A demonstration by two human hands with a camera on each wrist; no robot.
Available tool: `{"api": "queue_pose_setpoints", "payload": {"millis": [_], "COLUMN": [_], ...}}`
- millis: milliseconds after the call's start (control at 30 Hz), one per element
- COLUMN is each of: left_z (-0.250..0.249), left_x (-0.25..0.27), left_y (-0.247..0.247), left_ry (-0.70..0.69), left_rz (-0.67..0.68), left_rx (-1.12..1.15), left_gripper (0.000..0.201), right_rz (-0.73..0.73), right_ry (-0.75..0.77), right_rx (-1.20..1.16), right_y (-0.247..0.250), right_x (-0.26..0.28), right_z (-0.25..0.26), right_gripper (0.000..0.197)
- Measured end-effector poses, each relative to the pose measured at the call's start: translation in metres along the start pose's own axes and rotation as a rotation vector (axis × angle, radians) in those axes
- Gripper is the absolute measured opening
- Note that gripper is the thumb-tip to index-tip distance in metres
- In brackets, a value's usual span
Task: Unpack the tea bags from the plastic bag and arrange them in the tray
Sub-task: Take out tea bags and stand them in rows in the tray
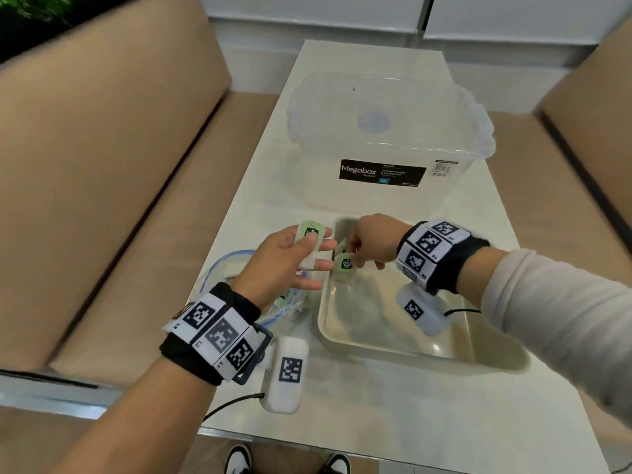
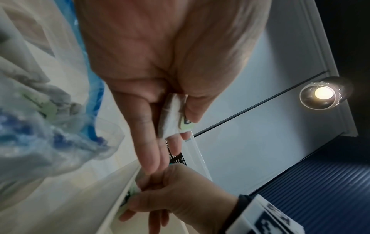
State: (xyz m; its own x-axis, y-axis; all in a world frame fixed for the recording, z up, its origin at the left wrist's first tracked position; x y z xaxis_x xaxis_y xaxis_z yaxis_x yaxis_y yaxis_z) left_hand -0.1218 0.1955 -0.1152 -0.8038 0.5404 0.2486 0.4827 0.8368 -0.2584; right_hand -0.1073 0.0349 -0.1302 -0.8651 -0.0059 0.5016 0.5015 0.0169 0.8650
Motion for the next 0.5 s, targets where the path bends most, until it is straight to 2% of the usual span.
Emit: {"api": "queue_pose_setpoints", "payload": {"millis": [200,400,467,500], "left_z": [0.004,0.007,0.007,0.007], "left_x": [-0.001,-0.001,-0.001,-0.002], "left_y": [-0.003,-0.004,-0.004,-0.004], "left_ry": [0.030,0.060,0.061,0.060], "left_rz": [0.005,0.019,0.019,0.019], "left_rx": [-0.020,-0.043,-0.049,-0.048], "left_gripper": [0.022,0.023,0.023,0.023], "right_rz": [-0.068,-0.164,-0.141,-0.083], "right_ry": [-0.028,-0.078,-0.049,-0.004], "right_rx": [0.079,0.056,0.086,0.097], "right_y": [-0.004,0.002,0.002,0.000], "right_x": [-0.008,-0.001,0.003,0.003], "right_z": [0.001,-0.009,-0.010,-0.008], "right_gripper": [0.017,0.019,0.018,0.015]}}
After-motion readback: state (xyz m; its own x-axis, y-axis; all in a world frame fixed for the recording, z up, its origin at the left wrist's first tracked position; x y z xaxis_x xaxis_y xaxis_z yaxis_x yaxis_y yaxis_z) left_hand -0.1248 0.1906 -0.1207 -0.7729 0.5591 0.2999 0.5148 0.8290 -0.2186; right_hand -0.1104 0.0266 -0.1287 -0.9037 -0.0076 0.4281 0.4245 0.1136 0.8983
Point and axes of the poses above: each hand's wrist, its own x-axis away from the middle knuckle, its own y-axis out of the back of the hand, z = x × y, the point moved 5 cm from there along -x, towards the middle knuckle, and after that the axes turned 12 degrees about x, right-handed, at the moved point
